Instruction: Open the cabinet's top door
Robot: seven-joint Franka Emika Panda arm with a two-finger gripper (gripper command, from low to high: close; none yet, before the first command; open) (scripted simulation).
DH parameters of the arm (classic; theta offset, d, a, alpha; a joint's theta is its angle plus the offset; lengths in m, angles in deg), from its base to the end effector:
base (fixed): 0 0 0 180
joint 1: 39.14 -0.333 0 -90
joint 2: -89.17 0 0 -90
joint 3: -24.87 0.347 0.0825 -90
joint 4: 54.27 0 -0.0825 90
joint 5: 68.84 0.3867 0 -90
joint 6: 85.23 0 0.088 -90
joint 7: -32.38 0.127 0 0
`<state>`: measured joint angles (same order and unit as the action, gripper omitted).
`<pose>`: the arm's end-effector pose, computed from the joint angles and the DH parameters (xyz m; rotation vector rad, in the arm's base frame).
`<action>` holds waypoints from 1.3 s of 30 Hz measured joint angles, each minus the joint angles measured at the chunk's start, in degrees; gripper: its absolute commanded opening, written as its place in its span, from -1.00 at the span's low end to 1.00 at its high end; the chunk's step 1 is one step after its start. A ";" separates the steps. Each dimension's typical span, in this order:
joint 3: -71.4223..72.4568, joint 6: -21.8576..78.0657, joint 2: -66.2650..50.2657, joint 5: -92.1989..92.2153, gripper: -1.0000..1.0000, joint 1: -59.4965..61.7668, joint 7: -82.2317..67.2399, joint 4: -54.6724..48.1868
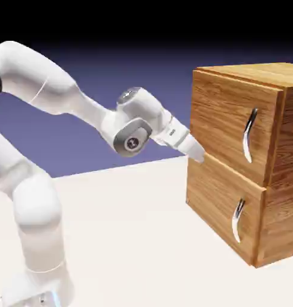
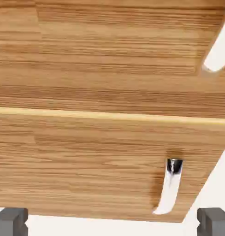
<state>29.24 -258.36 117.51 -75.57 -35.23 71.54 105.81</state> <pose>0.4012 0.0120 0.4434 -2.6949 0.7743 -1.0364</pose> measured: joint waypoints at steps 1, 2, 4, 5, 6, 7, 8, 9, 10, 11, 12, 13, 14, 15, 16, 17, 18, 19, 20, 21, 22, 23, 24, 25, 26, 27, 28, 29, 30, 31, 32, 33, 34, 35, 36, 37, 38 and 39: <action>1.62 0.32 -1.60 -2.49 1.00 1.70 -1.22 -0.34; 3.24 0.64 -3.20 -4.98 1.00 3.41 -2.44 -0.68; 6.47 1.29 -6.39 -9.97 1.00 6.82 -4.88 -1.37; 8.09 1.61 -7.99 -12.46 1.00 8.52 -6.10 -1.71; 9.71 1.93 -9.59 -14.95 1.00 10.23 -7.32 -2.05; 11.33 2.26 -11.19 -17.45 1.00 11.93 -8.54 -2.39; 12.95 2.58 -12.79 -19.94 1.00 13.64 -9.76 -2.74; 14.57 2.90 -14.39 -22.43 1.00 15.34 -10.98 -3.08; 16.19 3.22 -15.98 -24.92 1.00 17.05 -12.21 -3.42; 17.80 3.55 -17.58 -27.41 1.00 18.75 -13.43 -3.76; 19.42 3.87 -19.18 -29.91 1.00 20.46 -14.65 -4.10; 21.04 4.19 -20.78 -32.40 1.00 22.16 -15.87 -4.44; 22.66 4.51 -22.38 -34.89 1.00 23.86 -17.09 -4.79; 24.28 4.84 -23.98 -37.38 1.00 25.58 -18.31 -5.13; 25.90 5.16 -25.58 -39.88 1.00 27.32 -19.53 -5.47; 27.52 5.48 -27.17 -42.37 1.00 29.01 -20.75 -5.81; 29.13 5.80 -28.77 -44.86 1.00 30.70 -21.97 -6.15; 30.75 6.13 -30.37 -47.35 1.00 32.42 -23.19 -6.50; 32.37 6.45 -31.97 -49.84 1.00 34.12 -24.41 -6.84; 33.99 6.77 -33.57 -52.34 1.00 35.81 -25.63 -7.18; 35.61 7.09 -35.17 -54.83 1.00 37.50 -26.85 -7.52; 37.23 7.41 -36.77 -57.32 1.00 39.21 -28.07 -7.86; 38.84 7.74 -38.36 -59.81 1.00 40.91 -29.29 -8.21; 40.46 8.06 -39.96 -62.31 1.00 42.62 -30.51 -8.55; 42.08 8.38 -41.56 -64.80 1.00 44.32 -31.73 -8.89; 43.70 8.70 -43.16 -67.29 1.00 46.03 -32.96 -9.23; 45.32 9.03 -44.76 -69.78 1.00 47.73 -34.18 -9.57; 46.94 9.35 -46.36 -72.27 1.00 49.44 -35.40 -9.92; 48.56 9.67 -47.95 -74.77 1.00 51.14 -36.62 -10.26; 50.17 9.99 -49.55 -77.26 1.00 52.85 -37.84 -10.60; 51.79 10.32 -51.15 -79.75 1.00 54.55 -39.06 -10.94; 53.41 10.64 -52.75 -82.24 1.00 56.26 -40.28 -11.28; 55.03 10.96 -54.35 -84.74 1.00 57.96 -41.50 -11.62; 56.65 11.28 -55.95 -87.23 1.00 59.66 -42.72 -11.97; 58.27 11.61 -57.55 -89.72 1.00 61.37 -43.94 -12.31; 59.89 11.93 -59.14 -92.21 1.00 63.07 -45.16 -12.65; 61.50 12.25 -60.74 -94.70 1.00 64.78 -46.38 -12.99; 63.12 12.57 -62.34 -97.20 1.00 66.48 -47.60 -13.33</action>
<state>92.36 -245.79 55.17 -172.76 31.25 23.94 92.47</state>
